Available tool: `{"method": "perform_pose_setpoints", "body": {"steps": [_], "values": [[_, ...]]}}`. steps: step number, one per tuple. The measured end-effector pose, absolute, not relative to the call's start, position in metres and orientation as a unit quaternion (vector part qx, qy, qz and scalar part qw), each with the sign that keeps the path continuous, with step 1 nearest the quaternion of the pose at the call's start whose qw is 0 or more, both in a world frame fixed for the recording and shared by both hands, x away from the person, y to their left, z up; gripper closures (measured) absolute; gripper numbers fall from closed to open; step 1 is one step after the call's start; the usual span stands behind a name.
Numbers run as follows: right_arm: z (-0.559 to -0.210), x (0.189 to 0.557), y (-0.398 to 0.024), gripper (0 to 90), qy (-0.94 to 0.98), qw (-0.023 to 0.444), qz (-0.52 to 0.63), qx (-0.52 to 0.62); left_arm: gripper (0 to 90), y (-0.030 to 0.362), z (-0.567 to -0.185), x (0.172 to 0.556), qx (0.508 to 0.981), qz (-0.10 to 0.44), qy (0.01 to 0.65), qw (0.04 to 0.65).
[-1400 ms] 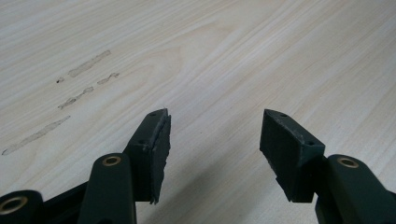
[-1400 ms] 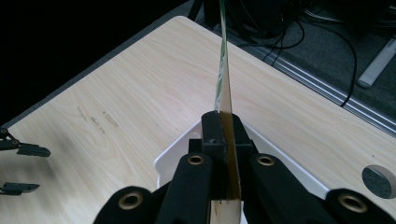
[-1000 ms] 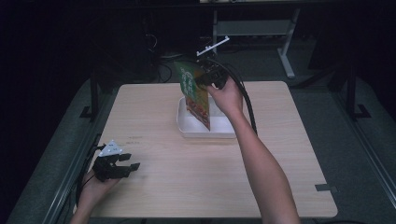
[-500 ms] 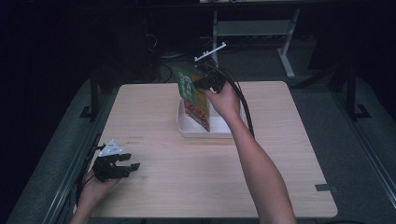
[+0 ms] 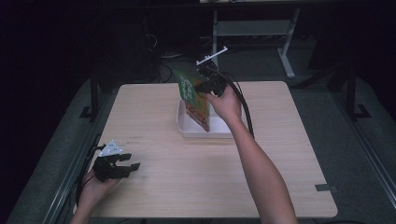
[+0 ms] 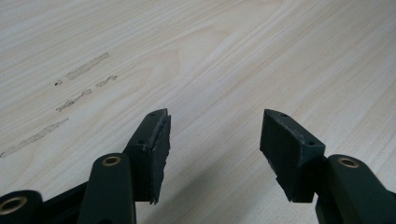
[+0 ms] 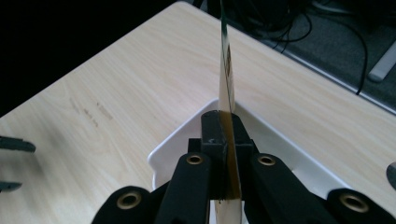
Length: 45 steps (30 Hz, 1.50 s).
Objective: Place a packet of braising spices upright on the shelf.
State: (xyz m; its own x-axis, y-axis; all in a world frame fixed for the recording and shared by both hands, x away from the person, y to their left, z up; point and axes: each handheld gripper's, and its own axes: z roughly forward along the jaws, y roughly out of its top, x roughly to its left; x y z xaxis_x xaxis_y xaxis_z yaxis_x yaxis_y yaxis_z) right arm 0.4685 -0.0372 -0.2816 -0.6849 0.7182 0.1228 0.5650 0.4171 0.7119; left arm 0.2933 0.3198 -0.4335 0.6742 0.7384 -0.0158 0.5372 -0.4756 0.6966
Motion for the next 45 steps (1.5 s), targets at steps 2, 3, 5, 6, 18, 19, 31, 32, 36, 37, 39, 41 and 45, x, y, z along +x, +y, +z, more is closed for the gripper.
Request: {"method": "perform_pose_setpoints", "body": {"steps": [2,3,5,6,18,19,31,32,36,37,39,41,45], "values": [[-0.283,0.467,-0.039,88.8,0.835,0.1,0.379,0.385,42.2,0.32,-0.434,0.293,0.847,0.145,0.377,0.347],[-0.284,0.467,-0.04,88.8,0.834,0.097,0.381,0.387,42.2,0.319,-0.434,0.293,0.846,0.145,0.377,0.348],[-0.285,0.466,-0.043,88.8,0.832,0.094,0.383,0.391,42.2,0.319,-0.434,0.293,0.846,0.145,0.377,0.348],[-0.286,0.466,-0.044,88.7,0.831,0.092,0.384,0.392,42.2,0.319,-0.434,0.293,0.846,0.145,0.377,0.348],[-0.29,0.462,-0.053,88.8,0.838,0.082,0.368,0.395,41.6,0.318,-0.434,0.293,0.848,0.144,0.376,0.345],[-0.29,0.462,-0.054,88.8,0.838,0.083,0.367,0.395,41.6,0.318,-0.434,0.293,0.848,0.144,0.375,0.346],[-0.293,0.461,-0.06,83.7,0.836,0.082,0.363,0.402,41.4,0.319,-0.435,0.294,0.848,0.142,0.376,0.345],[-0.293,0.461,-0.06,78.5,0.837,0.084,0.358,0.404,41.4,0.319,-0.435,0.293,0.848,0.142,0.376,0.345],[-0.294,0.461,-0.068,66.8,0.832,0.073,0.367,0.409,41.2,0.319,-0.435,0.294,0.848,0.142,0.377,0.345],[-0.294,0.461,-0.071,64.5,0.831,0.069,0.369,0.412,41.2,0.318,-0.435,0.294,0.848,0.143,0.376,0.344],[-0.294,0.46,-0.075,60.0,0.83,0.064,0.371,0.413,40.9,0.318,-0.435,0.294,0.848,0.143,0.376,0.344],[-0.294,0.458,-0.079,57.8,0.829,0.06,0.372,0.413,40.9,0.318,-0.434,0.293,0.848,0.144,0.376,0.344],[-0.294,0.452,-0.086,53.1,0.828,0.056,0.378,0.41,40.7,0.317,-0.435,0.293,0.848,0.144,0.376,0.344]]}}
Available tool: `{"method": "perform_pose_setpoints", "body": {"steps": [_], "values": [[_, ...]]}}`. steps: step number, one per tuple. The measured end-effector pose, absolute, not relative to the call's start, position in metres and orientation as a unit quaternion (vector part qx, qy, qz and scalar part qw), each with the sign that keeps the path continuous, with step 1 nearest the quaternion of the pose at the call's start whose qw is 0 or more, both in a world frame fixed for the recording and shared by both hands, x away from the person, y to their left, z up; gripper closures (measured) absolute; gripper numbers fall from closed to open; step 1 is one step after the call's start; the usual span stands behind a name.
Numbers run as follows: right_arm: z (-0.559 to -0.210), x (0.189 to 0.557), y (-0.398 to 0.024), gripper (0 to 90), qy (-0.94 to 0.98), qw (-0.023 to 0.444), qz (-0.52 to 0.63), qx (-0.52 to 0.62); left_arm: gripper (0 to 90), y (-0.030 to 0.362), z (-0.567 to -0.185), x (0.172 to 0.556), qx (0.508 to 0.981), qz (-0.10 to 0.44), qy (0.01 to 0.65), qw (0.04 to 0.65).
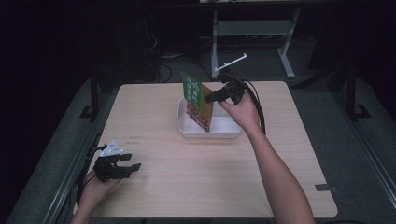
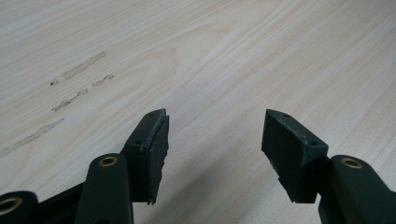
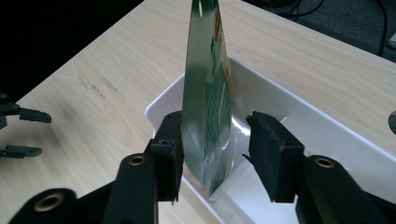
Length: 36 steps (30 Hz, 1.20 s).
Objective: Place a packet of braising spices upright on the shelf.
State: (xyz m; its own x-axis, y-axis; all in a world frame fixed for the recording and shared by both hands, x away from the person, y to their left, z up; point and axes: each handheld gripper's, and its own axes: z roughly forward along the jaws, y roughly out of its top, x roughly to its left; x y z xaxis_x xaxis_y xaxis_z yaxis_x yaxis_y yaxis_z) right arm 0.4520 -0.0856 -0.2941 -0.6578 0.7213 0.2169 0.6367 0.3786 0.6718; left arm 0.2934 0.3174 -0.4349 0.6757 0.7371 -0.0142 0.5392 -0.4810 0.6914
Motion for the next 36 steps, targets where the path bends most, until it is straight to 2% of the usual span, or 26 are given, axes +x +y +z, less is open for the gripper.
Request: {"method": "perform_pose_setpoints", "body": {"steps": [18,36], "values": [[-0.298,0.421,-0.112,48.3,0.829,0.048,0.396,0.393,40.5,0.316,-0.435,0.293,0.849,0.144,0.375,0.343],[-0.321,0.401,-0.146,46.3,0.818,0.026,0.403,0.41,39.1,0.315,-0.435,0.293,0.847,0.143,0.378,0.346]]}}
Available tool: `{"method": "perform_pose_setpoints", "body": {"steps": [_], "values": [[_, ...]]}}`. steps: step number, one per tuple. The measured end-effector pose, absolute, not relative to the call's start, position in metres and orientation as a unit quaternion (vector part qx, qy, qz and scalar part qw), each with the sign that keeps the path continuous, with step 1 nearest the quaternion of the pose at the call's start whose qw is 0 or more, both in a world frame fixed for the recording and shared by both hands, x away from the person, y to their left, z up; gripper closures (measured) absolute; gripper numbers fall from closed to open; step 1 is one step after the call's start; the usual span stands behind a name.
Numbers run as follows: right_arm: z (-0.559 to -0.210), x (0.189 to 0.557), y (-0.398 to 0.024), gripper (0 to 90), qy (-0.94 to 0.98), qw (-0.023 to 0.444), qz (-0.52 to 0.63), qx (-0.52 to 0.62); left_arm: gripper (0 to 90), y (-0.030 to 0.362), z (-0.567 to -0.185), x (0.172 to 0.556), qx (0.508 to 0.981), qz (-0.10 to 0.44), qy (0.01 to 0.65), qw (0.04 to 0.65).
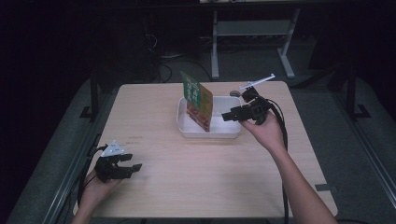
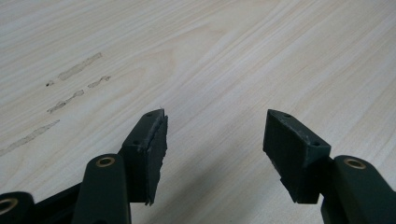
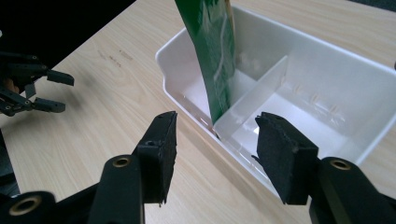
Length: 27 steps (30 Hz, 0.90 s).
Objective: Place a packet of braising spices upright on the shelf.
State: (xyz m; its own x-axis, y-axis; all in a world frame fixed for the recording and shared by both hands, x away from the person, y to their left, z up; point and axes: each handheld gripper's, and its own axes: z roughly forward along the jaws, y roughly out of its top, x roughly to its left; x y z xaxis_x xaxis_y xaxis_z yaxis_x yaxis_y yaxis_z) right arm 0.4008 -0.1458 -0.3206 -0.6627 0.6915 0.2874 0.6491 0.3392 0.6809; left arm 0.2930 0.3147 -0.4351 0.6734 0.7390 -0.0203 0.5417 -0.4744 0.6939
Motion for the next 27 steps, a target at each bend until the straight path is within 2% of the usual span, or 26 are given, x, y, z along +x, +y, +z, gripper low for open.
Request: {"method": "perform_pose_setpoints", "body": {"steps": [27], "values": [[-0.371,0.364,-0.19,43.2,0.807,-0.002,0.396,0.438,35.3,0.314,-0.436,0.293,0.843,0.138,0.384,0.351]]}}
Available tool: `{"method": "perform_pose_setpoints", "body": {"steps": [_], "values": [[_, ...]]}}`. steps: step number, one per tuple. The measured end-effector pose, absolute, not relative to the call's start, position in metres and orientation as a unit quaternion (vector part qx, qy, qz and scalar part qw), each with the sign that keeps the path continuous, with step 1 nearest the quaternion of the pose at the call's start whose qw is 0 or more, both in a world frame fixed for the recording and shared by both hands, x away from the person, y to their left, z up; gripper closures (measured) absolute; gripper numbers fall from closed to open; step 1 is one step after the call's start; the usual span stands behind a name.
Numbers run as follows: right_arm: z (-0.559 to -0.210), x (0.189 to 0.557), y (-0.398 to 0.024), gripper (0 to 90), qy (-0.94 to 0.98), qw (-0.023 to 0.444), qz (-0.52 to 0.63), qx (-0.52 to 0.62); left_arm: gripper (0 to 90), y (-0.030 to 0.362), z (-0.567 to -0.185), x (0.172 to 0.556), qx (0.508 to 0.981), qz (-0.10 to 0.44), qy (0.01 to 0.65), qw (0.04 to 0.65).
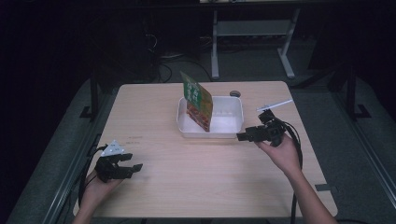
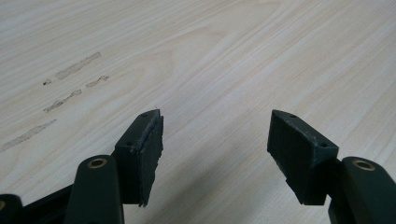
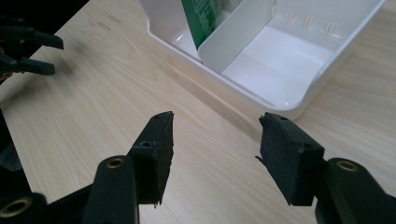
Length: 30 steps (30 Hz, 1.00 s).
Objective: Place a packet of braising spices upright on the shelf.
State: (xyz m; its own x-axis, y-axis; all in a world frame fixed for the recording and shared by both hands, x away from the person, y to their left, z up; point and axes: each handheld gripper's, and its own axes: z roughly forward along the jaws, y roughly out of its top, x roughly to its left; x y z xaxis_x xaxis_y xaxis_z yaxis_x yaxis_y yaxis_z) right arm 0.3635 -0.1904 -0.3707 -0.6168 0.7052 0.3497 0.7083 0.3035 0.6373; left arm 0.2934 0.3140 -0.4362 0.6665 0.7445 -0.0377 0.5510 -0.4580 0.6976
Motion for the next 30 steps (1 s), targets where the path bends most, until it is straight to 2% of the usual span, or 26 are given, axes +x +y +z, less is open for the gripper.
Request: {"method": "perform_pose_setpoints", "body": {"steps": [30], "values": [[-0.418,0.321,-0.223,42.3,-0.793,0.025,-0.396,-0.462,35.2,0.309,-0.438,0.293,0.844,0.135,0.382,0.352]]}}
